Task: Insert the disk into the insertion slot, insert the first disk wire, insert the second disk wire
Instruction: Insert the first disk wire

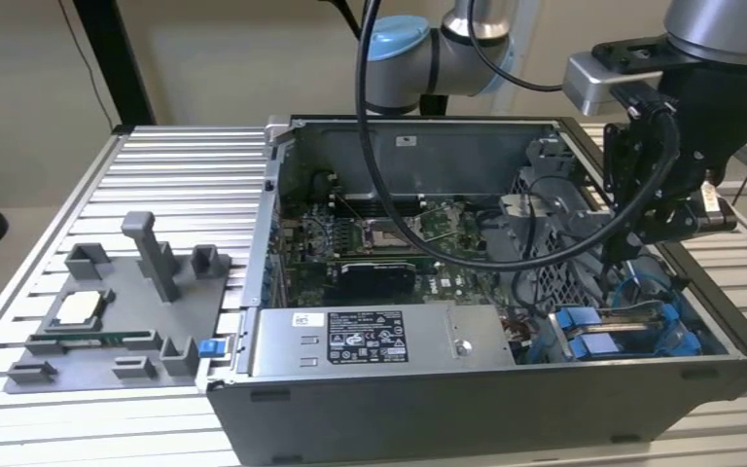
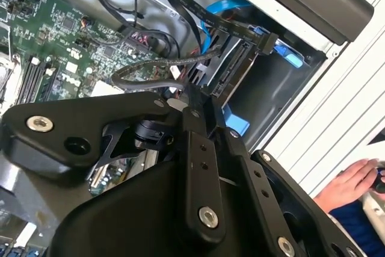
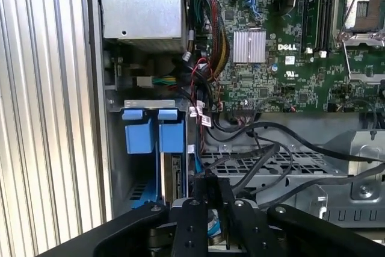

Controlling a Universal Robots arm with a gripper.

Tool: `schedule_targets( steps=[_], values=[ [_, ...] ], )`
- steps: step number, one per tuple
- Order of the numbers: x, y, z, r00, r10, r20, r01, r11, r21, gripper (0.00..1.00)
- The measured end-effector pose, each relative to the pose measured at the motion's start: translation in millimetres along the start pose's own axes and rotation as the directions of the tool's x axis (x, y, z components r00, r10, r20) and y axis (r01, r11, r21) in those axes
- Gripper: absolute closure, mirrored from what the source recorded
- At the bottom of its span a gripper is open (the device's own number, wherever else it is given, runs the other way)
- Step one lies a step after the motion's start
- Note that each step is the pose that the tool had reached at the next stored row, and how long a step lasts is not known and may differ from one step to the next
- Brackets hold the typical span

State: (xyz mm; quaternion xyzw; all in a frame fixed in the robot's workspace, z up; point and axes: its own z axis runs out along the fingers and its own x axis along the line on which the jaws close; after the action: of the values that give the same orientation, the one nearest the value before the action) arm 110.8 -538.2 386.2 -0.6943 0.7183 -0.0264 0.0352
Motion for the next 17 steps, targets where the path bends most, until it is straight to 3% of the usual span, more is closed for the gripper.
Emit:
schedule_targets(
  steps=[17],
  values=[
    [1.1, -1.1, 0.8, 1.0000, 0.000, 0.0002, 0.000, 1.0000, 0.0007, 1.00]
  ],
)
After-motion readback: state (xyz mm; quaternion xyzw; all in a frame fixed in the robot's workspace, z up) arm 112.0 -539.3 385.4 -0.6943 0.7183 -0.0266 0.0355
